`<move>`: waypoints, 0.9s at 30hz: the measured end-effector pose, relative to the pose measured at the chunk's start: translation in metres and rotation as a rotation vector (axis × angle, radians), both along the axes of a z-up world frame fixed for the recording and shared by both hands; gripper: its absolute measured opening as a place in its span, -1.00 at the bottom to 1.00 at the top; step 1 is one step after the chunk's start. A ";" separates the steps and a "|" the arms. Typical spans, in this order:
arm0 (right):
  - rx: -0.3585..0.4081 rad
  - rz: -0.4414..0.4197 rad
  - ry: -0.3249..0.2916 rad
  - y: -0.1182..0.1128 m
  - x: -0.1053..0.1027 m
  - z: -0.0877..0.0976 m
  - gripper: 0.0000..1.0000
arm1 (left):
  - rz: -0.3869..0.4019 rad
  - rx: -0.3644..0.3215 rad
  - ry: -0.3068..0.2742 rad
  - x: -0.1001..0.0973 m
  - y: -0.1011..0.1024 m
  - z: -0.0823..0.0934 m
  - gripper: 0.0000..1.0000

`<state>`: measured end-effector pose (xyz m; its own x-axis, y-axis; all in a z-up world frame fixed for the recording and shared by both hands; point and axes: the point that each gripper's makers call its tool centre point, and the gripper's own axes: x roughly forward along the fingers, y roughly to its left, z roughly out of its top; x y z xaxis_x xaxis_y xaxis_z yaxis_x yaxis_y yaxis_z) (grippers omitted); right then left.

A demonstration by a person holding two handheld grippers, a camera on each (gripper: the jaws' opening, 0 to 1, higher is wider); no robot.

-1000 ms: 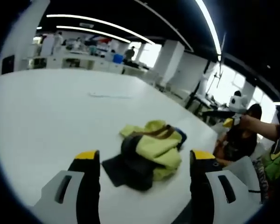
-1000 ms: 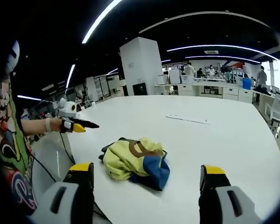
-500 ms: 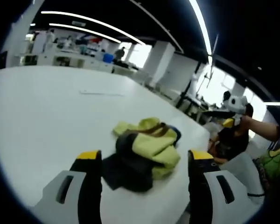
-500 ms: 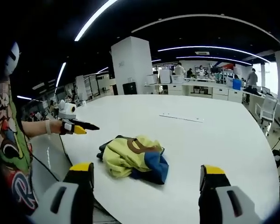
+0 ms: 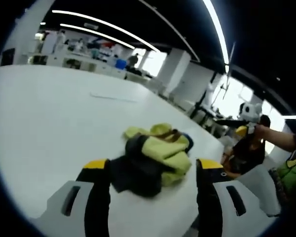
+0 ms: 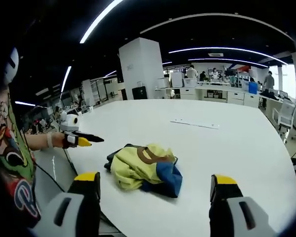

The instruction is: Fold the garment on the visible template until the final outline fits inside the template.

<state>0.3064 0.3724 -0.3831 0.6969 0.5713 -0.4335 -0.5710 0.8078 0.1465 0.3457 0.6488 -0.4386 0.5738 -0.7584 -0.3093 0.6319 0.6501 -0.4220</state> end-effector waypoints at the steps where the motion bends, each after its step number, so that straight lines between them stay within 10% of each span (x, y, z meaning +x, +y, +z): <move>1: 0.004 -0.002 -0.002 -0.001 0.002 -0.001 0.85 | 0.006 0.002 -0.004 0.000 0.002 -0.001 0.31; 6: 0.015 0.003 0.024 0.002 0.004 -0.006 0.84 | 0.008 0.031 -0.004 0.007 0.015 -0.010 0.35; 7: 0.008 0.002 0.032 0.002 0.006 -0.008 0.84 | 0.020 0.055 -0.089 0.016 0.019 -0.003 0.36; 10: 0.013 0.005 0.054 0.004 0.008 -0.008 0.84 | 0.027 -0.054 -0.055 0.012 0.017 0.008 0.38; 27: 0.032 0.042 0.036 0.034 0.031 0.007 0.83 | -0.040 -0.058 -0.080 0.002 0.004 0.011 0.38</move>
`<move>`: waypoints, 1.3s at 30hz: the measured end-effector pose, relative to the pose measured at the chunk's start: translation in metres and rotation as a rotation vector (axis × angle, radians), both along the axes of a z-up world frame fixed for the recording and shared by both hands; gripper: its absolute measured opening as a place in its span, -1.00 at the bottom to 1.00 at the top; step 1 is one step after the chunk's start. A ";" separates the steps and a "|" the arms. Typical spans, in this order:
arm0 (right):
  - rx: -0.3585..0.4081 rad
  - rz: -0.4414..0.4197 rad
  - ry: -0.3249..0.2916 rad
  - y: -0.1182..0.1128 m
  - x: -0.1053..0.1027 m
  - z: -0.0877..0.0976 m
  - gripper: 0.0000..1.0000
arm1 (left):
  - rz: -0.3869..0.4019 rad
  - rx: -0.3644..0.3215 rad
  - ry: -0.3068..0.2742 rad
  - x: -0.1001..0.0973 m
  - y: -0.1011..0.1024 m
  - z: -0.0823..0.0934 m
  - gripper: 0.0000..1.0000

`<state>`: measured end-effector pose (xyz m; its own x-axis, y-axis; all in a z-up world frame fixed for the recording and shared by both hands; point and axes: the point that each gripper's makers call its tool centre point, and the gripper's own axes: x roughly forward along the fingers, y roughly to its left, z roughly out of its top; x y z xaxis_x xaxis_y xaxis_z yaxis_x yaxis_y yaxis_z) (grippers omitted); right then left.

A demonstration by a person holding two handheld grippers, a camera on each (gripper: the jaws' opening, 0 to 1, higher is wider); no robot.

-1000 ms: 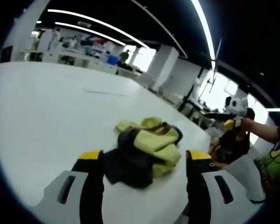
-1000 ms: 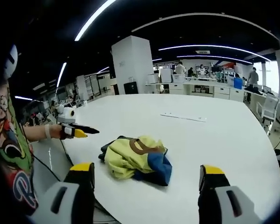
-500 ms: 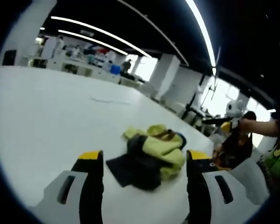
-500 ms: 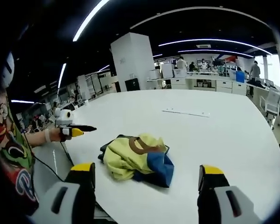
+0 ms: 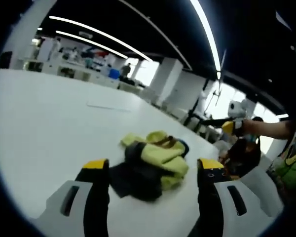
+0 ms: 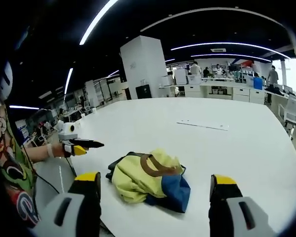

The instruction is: Fold the garment on the visible template until the final outline fits inside the template.

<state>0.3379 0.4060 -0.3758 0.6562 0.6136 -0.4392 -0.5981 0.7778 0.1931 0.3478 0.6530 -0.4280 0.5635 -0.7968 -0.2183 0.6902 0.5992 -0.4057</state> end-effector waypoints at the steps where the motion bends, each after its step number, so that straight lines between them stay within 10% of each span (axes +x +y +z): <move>1: -0.003 0.004 -0.001 0.000 0.002 0.000 0.81 | -0.010 0.001 0.001 -0.001 0.000 -0.001 0.38; 14: -0.056 -0.037 0.018 -0.034 -0.014 -0.015 0.82 | 0.001 0.045 0.034 -0.003 0.017 -0.018 0.29; 31: -0.077 0.038 0.001 -0.059 -0.020 -0.024 0.80 | 0.062 -0.019 0.018 0.002 -0.004 0.008 0.14; 39: -0.077 0.046 0.032 -0.070 -0.016 -0.039 0.79 | 0.049 0.072 0.049 0.013 0.001 -0.003 0.13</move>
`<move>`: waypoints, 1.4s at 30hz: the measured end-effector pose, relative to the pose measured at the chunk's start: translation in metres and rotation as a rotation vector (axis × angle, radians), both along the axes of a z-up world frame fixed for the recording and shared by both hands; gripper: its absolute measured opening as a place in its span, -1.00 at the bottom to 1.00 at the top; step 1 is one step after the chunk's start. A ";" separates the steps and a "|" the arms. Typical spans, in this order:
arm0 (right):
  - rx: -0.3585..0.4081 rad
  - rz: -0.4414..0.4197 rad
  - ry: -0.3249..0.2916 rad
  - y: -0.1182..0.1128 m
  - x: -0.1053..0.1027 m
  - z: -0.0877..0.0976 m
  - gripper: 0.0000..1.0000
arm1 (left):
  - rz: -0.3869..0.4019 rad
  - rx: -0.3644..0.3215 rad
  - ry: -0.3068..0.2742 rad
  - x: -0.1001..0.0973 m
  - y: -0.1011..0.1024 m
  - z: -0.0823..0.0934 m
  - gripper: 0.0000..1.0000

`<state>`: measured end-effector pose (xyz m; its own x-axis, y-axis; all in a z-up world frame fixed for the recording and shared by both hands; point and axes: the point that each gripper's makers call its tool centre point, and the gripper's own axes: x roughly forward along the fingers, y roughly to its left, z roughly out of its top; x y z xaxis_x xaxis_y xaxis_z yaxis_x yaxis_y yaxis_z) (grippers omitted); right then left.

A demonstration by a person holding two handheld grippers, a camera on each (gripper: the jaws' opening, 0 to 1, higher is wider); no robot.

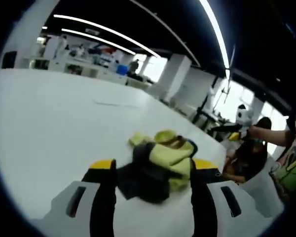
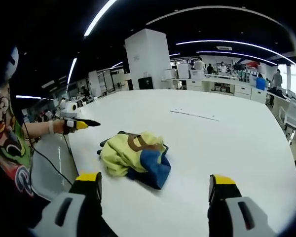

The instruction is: Fold the garment on the visible template until the final outline fits inside the template.

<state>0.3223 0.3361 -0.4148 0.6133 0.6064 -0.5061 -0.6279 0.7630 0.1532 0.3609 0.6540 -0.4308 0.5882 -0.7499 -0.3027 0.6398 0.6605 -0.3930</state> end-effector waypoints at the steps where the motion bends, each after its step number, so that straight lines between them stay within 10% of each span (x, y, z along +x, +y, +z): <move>1: -0.007 -0.001 0.002 -0.001 0.001 -0.002 0.78 | -0.006 0.012 0.005 -0.001 0.000 -0.002 0.12; 22: -0.021 0.100 0.064 0.030 0.030 -0.043 -0.02 | -0.122 0.095 0.153 0.010 -0.028 -0.045 -0.20; 32: -0.007 0.141 0.133 0.040 0.037 -0.066 -0.69 | -0.099 0.060 0.234 0.021 -0.040 -0.062 -0.36; 42: 0.079 0.107 0.217 0.042 0.037 -0.074 -0.90 | -0.060 0.010 0.298 0.028 -0.037 -0.071 -0.55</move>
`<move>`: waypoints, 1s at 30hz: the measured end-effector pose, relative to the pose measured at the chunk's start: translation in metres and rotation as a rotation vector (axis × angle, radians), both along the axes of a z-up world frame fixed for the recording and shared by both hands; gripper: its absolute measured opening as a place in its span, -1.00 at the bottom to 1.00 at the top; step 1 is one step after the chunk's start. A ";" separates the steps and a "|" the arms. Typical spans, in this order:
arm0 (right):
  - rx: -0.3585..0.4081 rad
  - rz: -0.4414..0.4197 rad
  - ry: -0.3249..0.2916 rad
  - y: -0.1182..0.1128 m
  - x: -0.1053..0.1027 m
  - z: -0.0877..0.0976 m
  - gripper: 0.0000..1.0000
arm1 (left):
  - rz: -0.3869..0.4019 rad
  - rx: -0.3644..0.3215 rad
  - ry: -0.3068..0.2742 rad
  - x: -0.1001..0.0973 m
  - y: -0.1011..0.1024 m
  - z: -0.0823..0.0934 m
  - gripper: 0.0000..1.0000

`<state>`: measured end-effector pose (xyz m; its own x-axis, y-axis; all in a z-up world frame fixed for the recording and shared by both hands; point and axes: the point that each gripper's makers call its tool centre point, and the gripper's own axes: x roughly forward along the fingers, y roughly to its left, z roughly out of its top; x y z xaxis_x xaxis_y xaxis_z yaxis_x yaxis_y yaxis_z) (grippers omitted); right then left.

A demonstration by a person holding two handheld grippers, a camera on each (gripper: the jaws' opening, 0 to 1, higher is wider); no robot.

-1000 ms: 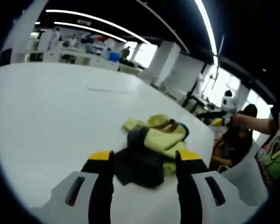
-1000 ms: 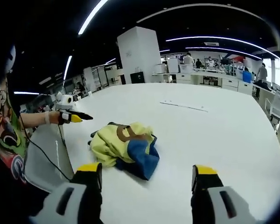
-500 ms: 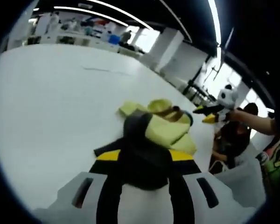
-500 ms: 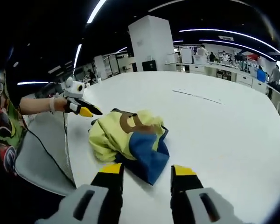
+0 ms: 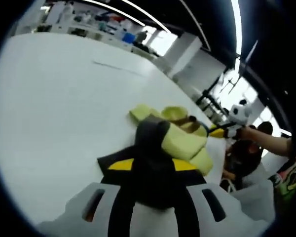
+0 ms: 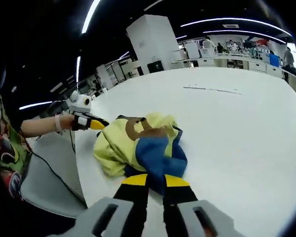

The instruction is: Fold the garment on the visible template until the final outline fits inside the template.

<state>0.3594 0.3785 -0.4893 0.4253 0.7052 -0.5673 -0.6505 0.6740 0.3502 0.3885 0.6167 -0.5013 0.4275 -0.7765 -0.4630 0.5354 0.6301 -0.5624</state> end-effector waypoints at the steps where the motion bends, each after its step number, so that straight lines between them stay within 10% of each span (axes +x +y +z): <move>1: 0.012 -0.007 0.012 0.001 -0.001 -0.001 -0.90 | 0.001 -0.004 0.002 0.000 0.000 0.000 -0.59; 15: 0.042 -0.049 -0.001 0.000 -0.002 0.011 -1.00 | 0.057 -0.001 0.014 -0.001 0.002 -0.003 -1.00; 30: 0.046 -0.149 -0.145 -0.016 0.015 0.071 -1.00 | 0.091 -0.005 -0.217 0.016 0.012 0.080 -1.00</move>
<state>0.3748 0.3624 -0.4181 0.6014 0.6520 -0.4617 -0.5906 0.7520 0.2927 0.4045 0.6289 -0.4217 0.5848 -0.7322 -0.3491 0.5852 0.6788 -0.4435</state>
